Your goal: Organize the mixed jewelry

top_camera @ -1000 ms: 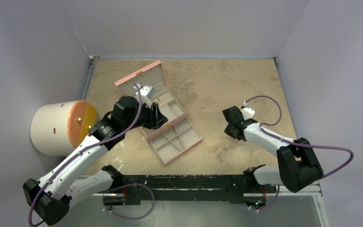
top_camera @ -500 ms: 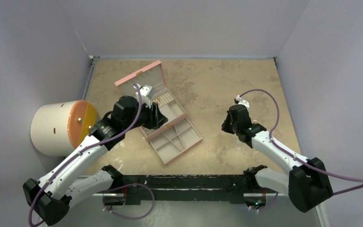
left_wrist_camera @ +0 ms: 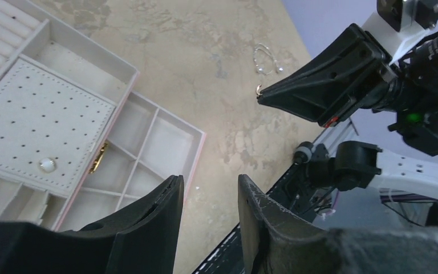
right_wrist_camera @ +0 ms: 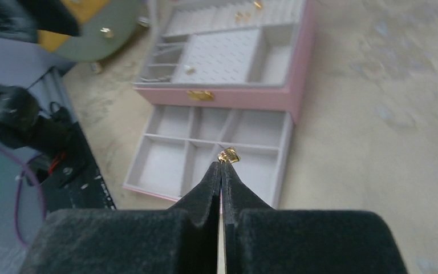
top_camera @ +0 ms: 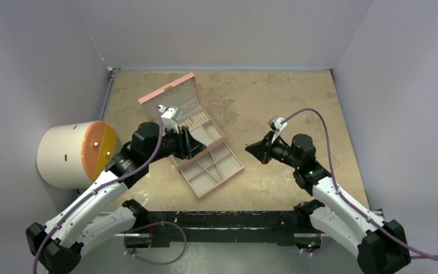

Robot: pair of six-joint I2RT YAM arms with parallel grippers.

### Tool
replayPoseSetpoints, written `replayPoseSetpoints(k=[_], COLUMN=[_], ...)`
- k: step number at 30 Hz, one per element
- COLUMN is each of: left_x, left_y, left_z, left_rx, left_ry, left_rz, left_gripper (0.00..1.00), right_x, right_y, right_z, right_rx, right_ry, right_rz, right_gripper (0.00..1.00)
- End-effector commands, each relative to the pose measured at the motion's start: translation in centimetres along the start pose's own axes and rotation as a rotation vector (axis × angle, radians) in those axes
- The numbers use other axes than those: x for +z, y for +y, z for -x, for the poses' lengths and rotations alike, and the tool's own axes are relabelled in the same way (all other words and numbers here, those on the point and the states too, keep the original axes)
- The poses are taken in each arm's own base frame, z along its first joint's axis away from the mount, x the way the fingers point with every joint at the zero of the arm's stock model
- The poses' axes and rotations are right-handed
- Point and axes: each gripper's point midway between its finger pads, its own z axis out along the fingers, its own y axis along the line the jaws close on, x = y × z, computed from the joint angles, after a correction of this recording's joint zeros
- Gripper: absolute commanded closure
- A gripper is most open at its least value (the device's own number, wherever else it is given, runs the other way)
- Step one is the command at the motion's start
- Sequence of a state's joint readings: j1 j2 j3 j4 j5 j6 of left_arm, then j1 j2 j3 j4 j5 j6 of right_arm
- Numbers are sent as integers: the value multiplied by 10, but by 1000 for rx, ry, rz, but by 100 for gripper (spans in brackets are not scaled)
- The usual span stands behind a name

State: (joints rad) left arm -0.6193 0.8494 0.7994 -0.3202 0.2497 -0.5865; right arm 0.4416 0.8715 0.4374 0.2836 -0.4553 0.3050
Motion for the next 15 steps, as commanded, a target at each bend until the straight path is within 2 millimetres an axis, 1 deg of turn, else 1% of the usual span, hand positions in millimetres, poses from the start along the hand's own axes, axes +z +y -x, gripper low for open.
replayPoseSetpoints(k=[1,5,10,13,15], left_x=[-7,-9,-17,-25,-28], left_y=[-38,-59,-83,-96,-101], left_z=[21,23,28,29,28], left_rx=[-62,-114,-138,-129,-125], left_ry=[-88,-104,-122,-115,-108], left_rz=[-181,-306,-450,-527,-561], left_gripper=[59,56,52,49,49], right_x=[-13,-21,-27,-27,-27], right_y=[68,108,153,175,185], right_z=[49,63,69,70,72], right_rx=[-241,-330,-429,-464,-476], right_ry=[-208,-265,-282,-262,-260], right_rz=[341,522,700,782,819], right_gripper=[100,100,100,100,100])
